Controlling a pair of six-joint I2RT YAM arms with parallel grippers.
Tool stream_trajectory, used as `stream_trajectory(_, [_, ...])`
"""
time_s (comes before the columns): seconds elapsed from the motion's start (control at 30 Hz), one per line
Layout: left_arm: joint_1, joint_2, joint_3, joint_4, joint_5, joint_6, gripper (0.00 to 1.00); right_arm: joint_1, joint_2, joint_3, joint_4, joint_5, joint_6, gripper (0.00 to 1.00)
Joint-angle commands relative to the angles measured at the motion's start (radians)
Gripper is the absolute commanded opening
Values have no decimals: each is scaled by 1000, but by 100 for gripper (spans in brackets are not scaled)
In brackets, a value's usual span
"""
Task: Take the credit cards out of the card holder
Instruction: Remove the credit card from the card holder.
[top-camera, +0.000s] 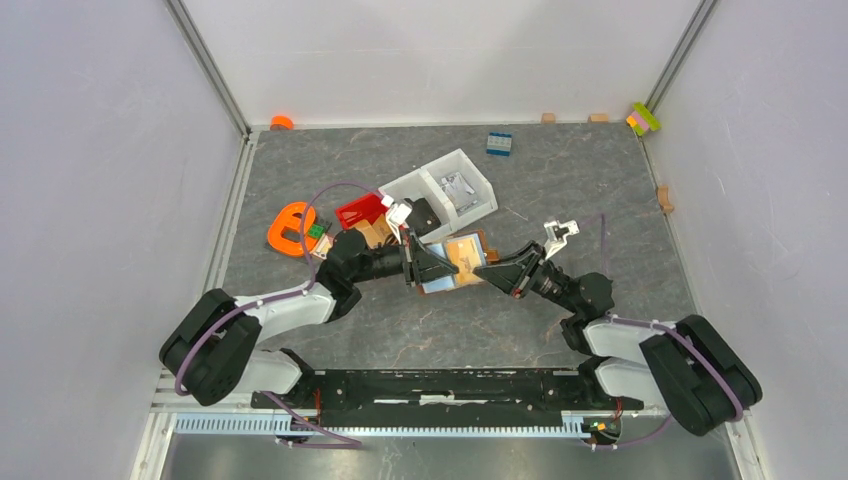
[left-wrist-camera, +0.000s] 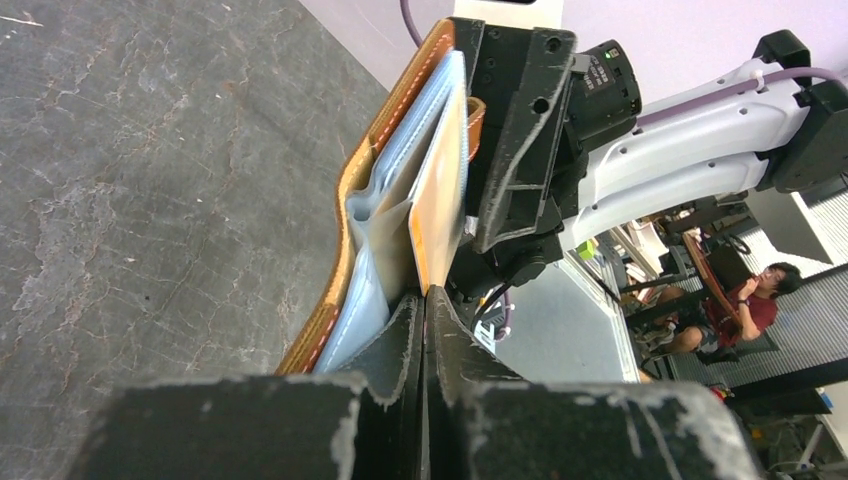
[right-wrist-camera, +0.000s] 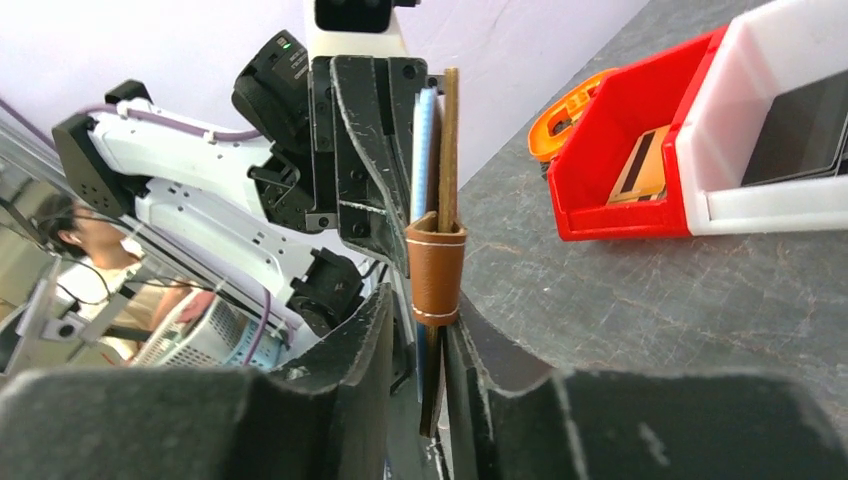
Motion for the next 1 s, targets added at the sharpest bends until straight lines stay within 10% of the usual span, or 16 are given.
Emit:
stream_trajectory(0.0, [-11,-18,41,-9,-2,26,2,15,-106,19,-48,-6,-121,32])
stream_trajectory(0.17, [-16,4,56,-13,18,20,2,9,-213,-5,-174,67,-201,38])
stream_trajectory(0.57, [-18,-22,49,-29,7,38,2,-26,-235,-29,-175,85,-170,7])
stream_trajectory(0.97, [-18,-35,51,-74,-19,63,2,-62,-258,-52,-162,91,-137,0])
